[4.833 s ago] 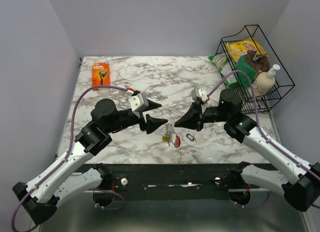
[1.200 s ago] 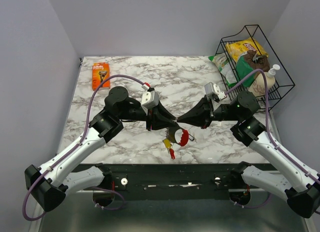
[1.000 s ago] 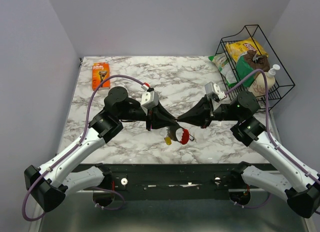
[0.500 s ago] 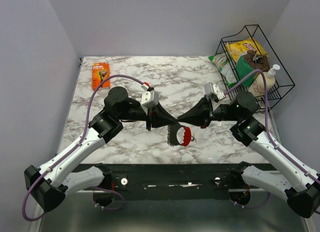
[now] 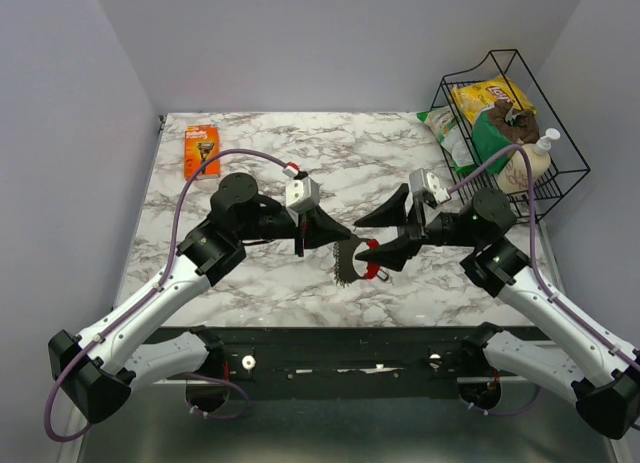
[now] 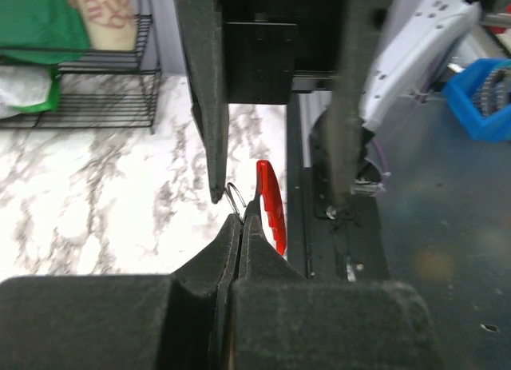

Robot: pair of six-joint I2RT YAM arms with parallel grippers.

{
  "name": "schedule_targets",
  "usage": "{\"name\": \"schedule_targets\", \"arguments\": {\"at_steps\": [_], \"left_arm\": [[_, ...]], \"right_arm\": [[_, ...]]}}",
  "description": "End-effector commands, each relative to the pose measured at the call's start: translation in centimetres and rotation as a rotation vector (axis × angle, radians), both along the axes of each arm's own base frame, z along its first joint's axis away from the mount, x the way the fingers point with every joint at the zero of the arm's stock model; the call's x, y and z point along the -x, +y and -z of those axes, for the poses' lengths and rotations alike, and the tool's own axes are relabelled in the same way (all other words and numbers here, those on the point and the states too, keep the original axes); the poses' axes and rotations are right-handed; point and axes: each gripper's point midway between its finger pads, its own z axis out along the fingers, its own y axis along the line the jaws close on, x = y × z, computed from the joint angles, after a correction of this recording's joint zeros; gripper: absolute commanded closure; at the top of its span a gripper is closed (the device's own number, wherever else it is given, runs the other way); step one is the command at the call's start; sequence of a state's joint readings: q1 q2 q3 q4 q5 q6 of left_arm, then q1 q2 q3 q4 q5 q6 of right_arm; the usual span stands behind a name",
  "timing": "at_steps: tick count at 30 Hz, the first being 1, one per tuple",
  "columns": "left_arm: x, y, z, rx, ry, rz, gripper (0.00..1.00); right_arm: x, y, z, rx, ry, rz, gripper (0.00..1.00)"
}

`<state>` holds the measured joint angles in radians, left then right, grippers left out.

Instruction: Put the keys on the keyring

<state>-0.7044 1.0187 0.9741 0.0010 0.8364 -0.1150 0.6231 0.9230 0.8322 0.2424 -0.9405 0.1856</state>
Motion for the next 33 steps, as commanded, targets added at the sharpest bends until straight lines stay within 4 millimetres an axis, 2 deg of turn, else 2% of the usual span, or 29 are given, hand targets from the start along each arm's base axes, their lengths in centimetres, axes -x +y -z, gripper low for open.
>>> {"name": "schedule_targets", "arguments": {"at_steps": [1, 3, 5, 6, 9, 10, 12, 13, 15, 16, 17, 19, 23, 25, 29, 30, 31, 33], "left_arm": [[-2.4, 1.0, 0.2, -0.029, -0.052, -0.168, 1.00], [-3.1, 1.2, 0.8, -0.056, -0.088, -0.224, 1.00], [-3.0, 1.1, 1.7, -0.095, -0.153, -0.237, 1.00], [-3.6, 1.3, 2.1, -0.111, -0.163, -0.277, 1.00], [-4.2, 1.4, 3.3, -0.155, -0.159, -0.322, 1.00], [-4.3, 1.5, 4.0, -0.180, -0.145, -0.331, 1.00], [-4.7, 1.6, 5.2, -0.216, -0.124, -0.354, 1.00], [-5.0, 1.8, 5.7, -0.234, -0.114, -0.376, 1.00], [-5.2, 2.1, 6.8, -0.256, -0.097, -0.395, 1.00], [-5.4, 2.3, 7.0, -0.260, -0.091, -0.414, 1.00], [-5.4, 2.5, 7.2, -0.260, -0.087, -0.424, 1.00], [-5.5, 2.9, 8.2, -0.276, -0.076, -0.443, 1.00], [-6.0, 4.3, 9.0, -0.292, -0.072, -0.520, 1.00], [-6.3, 4.8, 9.4, -0.298, -0.068, -0.552, 1.00], [-6.5, 5.5, 8.9, -0.275, -0.074, -0.597, 1.00], [-6.4, 5.5, 8.9, -0.273, -0.072, -0.598, 1.00], [-6.4, 5.5, 8.7, -0.266, -0.075, -0.597, 1.00], [-6.3, 5.5, 8.4, -0.257, -0.077, -0.594, 1.00]], "right_arm": [[0.2, -0.8, -0.9, -0.055, -0.049, 0.058, 0.19], [0.4, -1.2, -1.3, -0.072, -0.069, 0.083, 0.12], [-0.4, -1.5, -1.5, -0.081, -0.073, 0.140, 0.08], [-0.6, -1.6, -1.3, -0.081, -0.072, 0.157, 0.08], [-3.2, -2.0, -0.4, -0.060, -0.012, 0.300, 0.07], [-4.8, -2.4, 0.5, -0.038, 0.027, 0.387, 0.07], [-6.6, -2.9, 1.9, -0.007, 0.099, 0.492, 0.07], [-8.1, -3.7, 3.3, 0.025, 0.149, 0.589, 0.07], [-9.5, -4.3, 5.6, 0.079, 0.219, 0.674, 0.07], [-10.4, -5.2, 7.1, 0.117, 0.261, 0.758, 0.07], [-10.9, -5.5, 8.2, 0.139, 0.292, 0.790, 0.07], [-11.4, -6.8, 11.7, 0.240, 0.366, 0.881, 0.07], [-11.5, -8.7, 17.1, 0.368, 0.505, 1.003, 0.08], [-11.1, -9.4, 19.7, 0.446, 0.562, 1.035, 0.13], [-10.5, -10.0, 22.9, 0.520, 0.663, 1.080, 0.21], [-10.4, -10.0, 23.5, 0.536, 0.674, 1.076, 0.27], [-10.2, -10.0, 24.8, 0.581, 0.697, 1.074, 0.29], [-10.0, -9.9, 25.8, 0.626, 0.731, 1.067, 0.31]]}}
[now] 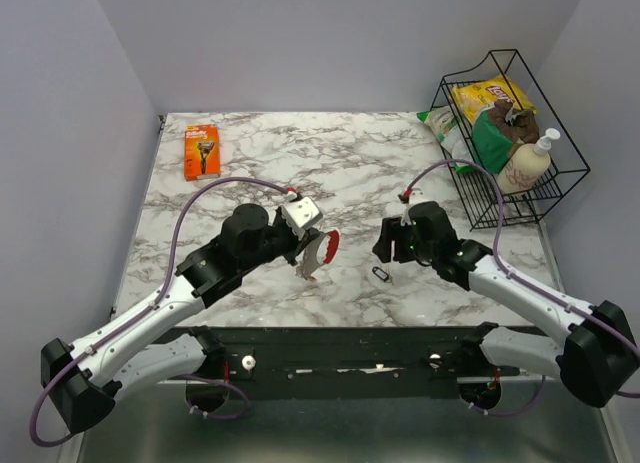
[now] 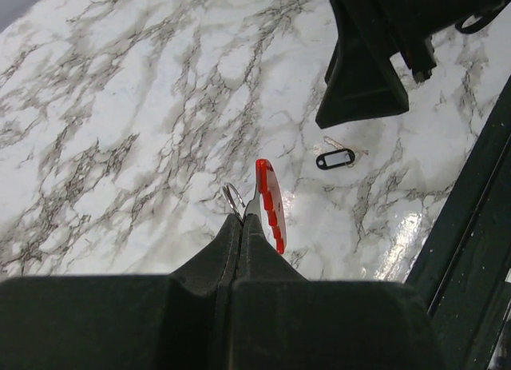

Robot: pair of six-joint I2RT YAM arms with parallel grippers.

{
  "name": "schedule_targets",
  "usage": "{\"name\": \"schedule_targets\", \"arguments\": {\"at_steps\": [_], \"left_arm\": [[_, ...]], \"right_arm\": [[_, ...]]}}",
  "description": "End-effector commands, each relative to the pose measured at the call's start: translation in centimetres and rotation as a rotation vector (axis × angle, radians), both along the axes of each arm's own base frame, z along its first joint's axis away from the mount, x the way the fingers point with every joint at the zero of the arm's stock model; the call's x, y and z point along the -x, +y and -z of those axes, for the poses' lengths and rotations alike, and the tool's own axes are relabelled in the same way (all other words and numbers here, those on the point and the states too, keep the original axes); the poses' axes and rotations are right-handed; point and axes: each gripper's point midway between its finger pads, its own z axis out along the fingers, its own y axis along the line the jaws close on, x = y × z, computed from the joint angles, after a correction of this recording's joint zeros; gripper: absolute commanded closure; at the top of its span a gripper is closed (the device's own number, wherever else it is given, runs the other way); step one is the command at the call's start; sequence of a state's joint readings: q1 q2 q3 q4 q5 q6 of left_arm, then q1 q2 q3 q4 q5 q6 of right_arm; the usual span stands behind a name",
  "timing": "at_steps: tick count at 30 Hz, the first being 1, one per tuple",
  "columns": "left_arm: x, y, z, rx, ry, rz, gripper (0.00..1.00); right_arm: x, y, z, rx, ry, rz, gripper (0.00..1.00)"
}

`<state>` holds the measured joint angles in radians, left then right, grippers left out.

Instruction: Put the keys on the keyring

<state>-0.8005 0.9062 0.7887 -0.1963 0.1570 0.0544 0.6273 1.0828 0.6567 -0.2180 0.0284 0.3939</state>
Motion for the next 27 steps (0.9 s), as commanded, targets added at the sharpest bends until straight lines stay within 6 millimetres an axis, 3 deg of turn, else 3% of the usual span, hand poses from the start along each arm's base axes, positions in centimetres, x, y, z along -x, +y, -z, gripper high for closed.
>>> {"name": "schedule_targets", "arguments": {"at_steps": [1, 5, 9, 17, 22, 26, 27], "left_arm": [[-0.5, 0.3, -1.7, 0.052, -0.041, -0.039, 1.00], [-0.3, 0.1, -1.6, 0.058, -0.036, -0.028, 1.00], [-0.2, 0.0, -1.5, 0.061, -0.030, -0.022, 1.00], [-0.1, 0.0, -1.7, 0.067, -0.031, -0.020, 1.00], [-0.2, -0.1, -1.7, 0.065, -0.032, -0.018, 1.00], [-0.1, -0.1, -1.8, 0.065, -0.032, -0.016, 1.00], [-0.2, -0.1, -1.6, 0.061, -0.029, -0.018, 1.00]], "right_arm": [[1.1, -1.1, 3.9, 0.087, 0.157, 0.054, 0.32], [2.4, -0.1, 7.1, 0.114, 0.285, -0.021, 0.39], [3.0, -0.1, 9.1, 0.147, 0.337, -0.046, 0.42], [3.6, 0.5, 10.3, 0.145, 0.392, -0.081, 0.55], [4.1, 0.8, 10.5, 0.132, 0.410, -0.109, 0.79], [4.3, 1.2, 9.7, 0.102, 0.400, -0.126, 0.90], [4.3, 1.2, 9.4, 0.096, 0.392, -0.130, 0.98]]}}
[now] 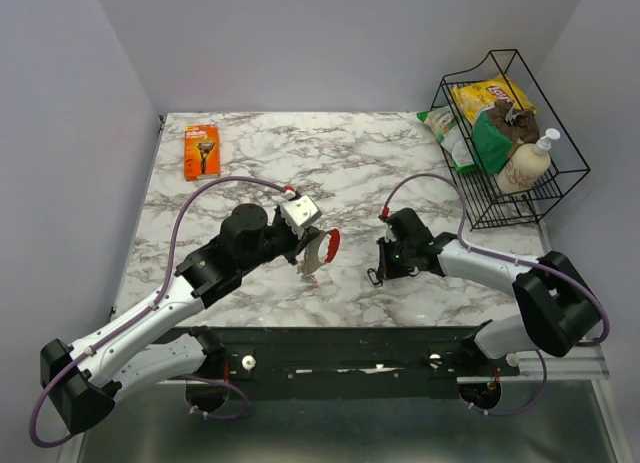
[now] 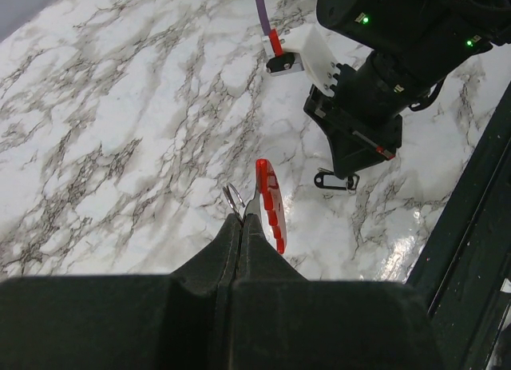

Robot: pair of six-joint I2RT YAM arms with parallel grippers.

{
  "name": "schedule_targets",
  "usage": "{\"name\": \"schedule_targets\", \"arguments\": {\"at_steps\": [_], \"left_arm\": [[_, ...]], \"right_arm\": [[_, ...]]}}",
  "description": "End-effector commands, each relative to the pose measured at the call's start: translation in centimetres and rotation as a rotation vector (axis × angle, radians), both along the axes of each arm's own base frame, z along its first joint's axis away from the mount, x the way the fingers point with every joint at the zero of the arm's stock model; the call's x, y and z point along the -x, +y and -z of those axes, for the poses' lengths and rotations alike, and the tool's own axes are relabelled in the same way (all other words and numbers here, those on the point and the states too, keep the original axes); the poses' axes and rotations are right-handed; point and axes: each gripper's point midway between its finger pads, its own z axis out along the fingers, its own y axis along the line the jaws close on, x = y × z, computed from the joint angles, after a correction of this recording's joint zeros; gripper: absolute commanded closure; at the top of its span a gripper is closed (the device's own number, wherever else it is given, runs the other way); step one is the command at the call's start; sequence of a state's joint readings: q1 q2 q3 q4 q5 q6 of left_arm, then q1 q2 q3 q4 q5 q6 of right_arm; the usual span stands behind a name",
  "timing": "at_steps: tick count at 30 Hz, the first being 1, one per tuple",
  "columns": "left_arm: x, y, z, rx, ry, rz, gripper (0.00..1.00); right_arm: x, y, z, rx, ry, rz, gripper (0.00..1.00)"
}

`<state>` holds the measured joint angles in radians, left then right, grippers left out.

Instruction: Put the keys on the keyring

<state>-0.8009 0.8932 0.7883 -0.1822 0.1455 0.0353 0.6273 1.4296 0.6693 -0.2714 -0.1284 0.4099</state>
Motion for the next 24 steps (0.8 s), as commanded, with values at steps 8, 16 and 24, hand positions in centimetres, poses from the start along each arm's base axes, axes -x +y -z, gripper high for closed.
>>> {"name": "schedule_targets", "arguments": {"at_steps": [8, 16, 24], "left_arm": [[-0.1, -0.2, -0.9, 0.033, -0.017, -0.001, 1.00], [0.0, -0.4, -0.8, 0.034, -0.011, 0.005, 1.00], [0.1, -0.3, -0.9, 0.035, -0.004, 0.007, 1.00]], "right_arm": [[0.0, 0.3, -2.9, -0.071, -0.077, 0.002, 1.00], [1.1, 1.3, -3.0, -0.120, -0.047, -0.085, 0.71], [1.5, 0.8, -1.7, -0.046, 0.004, -0.060, 0.68]]}}
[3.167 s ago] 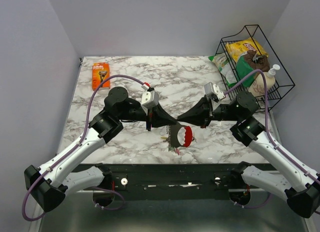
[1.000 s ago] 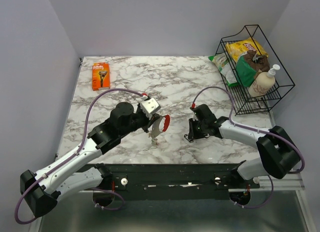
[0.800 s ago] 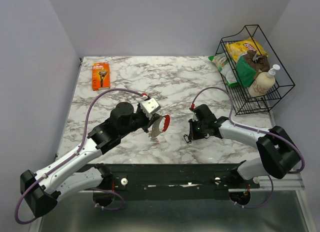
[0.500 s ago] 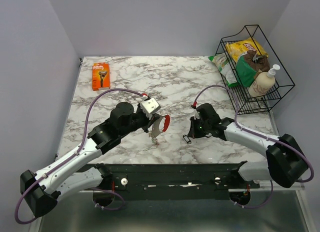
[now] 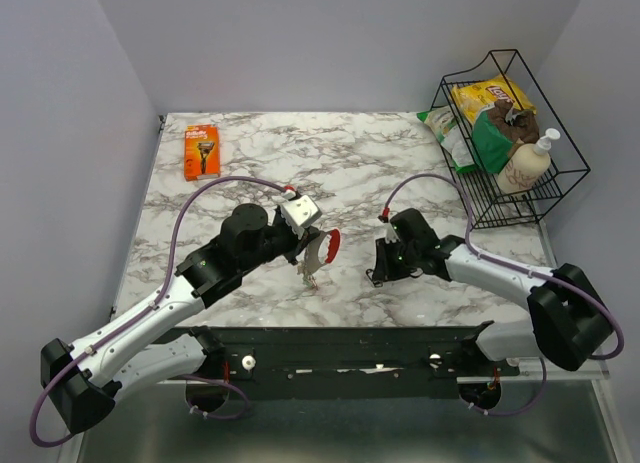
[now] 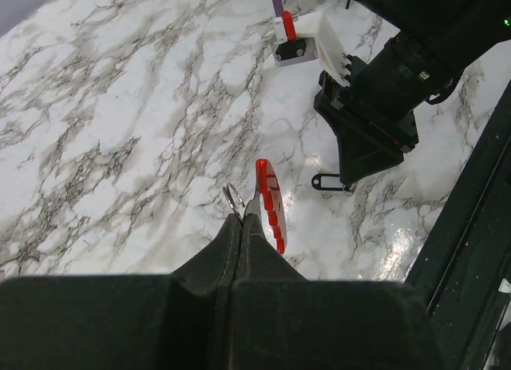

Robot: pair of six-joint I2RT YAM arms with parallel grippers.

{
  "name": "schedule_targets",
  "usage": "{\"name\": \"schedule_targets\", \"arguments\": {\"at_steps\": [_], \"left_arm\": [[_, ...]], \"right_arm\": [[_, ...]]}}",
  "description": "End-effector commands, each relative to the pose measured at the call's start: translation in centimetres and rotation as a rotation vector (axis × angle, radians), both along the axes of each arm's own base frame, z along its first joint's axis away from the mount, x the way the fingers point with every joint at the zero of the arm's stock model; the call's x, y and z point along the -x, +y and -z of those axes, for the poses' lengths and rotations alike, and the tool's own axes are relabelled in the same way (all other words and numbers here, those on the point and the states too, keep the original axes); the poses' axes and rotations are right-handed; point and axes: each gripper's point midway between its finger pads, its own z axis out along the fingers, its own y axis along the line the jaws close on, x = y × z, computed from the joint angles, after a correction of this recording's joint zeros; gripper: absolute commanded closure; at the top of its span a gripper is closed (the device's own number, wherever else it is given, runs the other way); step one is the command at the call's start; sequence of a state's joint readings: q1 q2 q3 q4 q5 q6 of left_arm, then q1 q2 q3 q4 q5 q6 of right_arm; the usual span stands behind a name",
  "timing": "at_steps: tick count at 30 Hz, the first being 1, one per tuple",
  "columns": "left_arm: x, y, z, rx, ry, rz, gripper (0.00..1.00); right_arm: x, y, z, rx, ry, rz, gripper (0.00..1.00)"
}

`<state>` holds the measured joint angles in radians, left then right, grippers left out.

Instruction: Put the keys on the keyring

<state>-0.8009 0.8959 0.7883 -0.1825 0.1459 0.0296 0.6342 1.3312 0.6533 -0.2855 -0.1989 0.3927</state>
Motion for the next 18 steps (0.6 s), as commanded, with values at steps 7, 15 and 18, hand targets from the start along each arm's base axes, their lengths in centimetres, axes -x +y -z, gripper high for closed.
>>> {"name": "schedule_targets", "arguments": {"at_steps": [7, 15, 18], "left_arm": [[0.3, -0.4, -1.0, 0.037, -0.010, 0.018, 1.00], [0.5, -0.3, -1.3, 0.045, -0.019, 0.025, 1.00], [0.6, -0.4, -1.5, 0.049, -0.020, 0.032, 1.00]], "right_arm": [[1.1, 0.4, 1.7, 0.086, 0.075, -0.009, 0.65], [0.9, 0.0, 2.5, 0.144, 0.081, 0.000, 0.56], [0.7, 0.0, 2.9, 0.163, 0.081, 0.002, 0.55]]}}
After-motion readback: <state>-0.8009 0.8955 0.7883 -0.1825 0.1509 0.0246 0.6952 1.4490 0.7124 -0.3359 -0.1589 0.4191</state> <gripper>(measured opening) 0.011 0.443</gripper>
